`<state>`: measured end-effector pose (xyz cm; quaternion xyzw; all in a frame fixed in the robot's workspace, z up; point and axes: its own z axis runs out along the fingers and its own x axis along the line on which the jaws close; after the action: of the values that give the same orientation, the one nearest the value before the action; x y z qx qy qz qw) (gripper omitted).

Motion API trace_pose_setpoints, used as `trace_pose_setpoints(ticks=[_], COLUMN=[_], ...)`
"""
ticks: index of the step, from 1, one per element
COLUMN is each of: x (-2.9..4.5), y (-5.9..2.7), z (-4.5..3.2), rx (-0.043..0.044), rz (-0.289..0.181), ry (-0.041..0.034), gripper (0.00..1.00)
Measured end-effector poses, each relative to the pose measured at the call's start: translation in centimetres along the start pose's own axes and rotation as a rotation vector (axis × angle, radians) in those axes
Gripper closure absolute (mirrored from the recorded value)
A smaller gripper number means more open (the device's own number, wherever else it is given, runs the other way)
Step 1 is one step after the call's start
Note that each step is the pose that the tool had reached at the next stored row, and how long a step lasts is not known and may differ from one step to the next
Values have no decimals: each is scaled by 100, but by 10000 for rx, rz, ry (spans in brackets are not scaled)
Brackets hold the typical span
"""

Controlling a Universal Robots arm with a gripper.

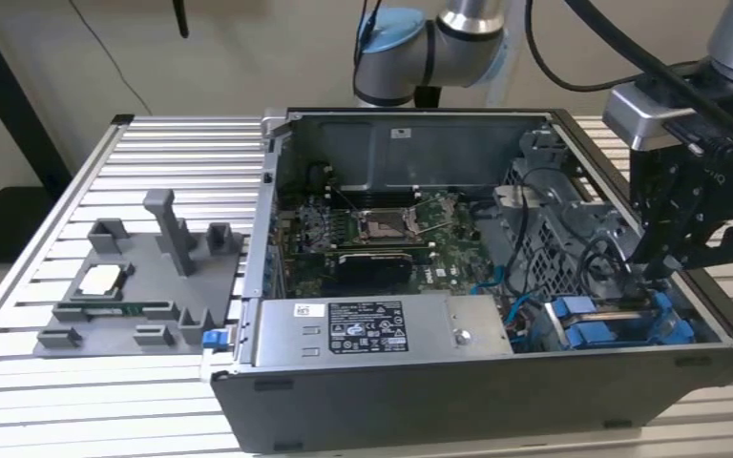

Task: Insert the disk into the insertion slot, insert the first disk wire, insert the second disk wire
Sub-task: 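Insert the first disk wire, then insert the second disk wire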

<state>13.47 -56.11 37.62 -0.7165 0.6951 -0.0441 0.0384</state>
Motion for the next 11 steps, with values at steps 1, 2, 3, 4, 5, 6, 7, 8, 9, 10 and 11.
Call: trace_pose_setpoints(ticks=[1, 2, 3, 4, 5, 6, 7, 8, 9, 10, 11], x=[0, 0, 0, 0, 0, 0, 0, 0, 0, 0, 1], y=[0, 0, 0, 0, 0, 0, -1, -4, -9, -17, -26], z=[0, 0, 0, 0, 0, 0, 0, 0, -1, 0, 2], rx=[0, 0, 0, 0, 0, 0, 0, 0, -3, -9, -19], rz=[0, 0, 0, 0, 0, -1, 0, -1, -2, -2, -1], ry=[1, 1, 2, 2, 2, 3, 2, 3, 5, 5, 3], gripper=[74, 74, 74, 74, 74, 74, 74, 74, 74, 74, 74])
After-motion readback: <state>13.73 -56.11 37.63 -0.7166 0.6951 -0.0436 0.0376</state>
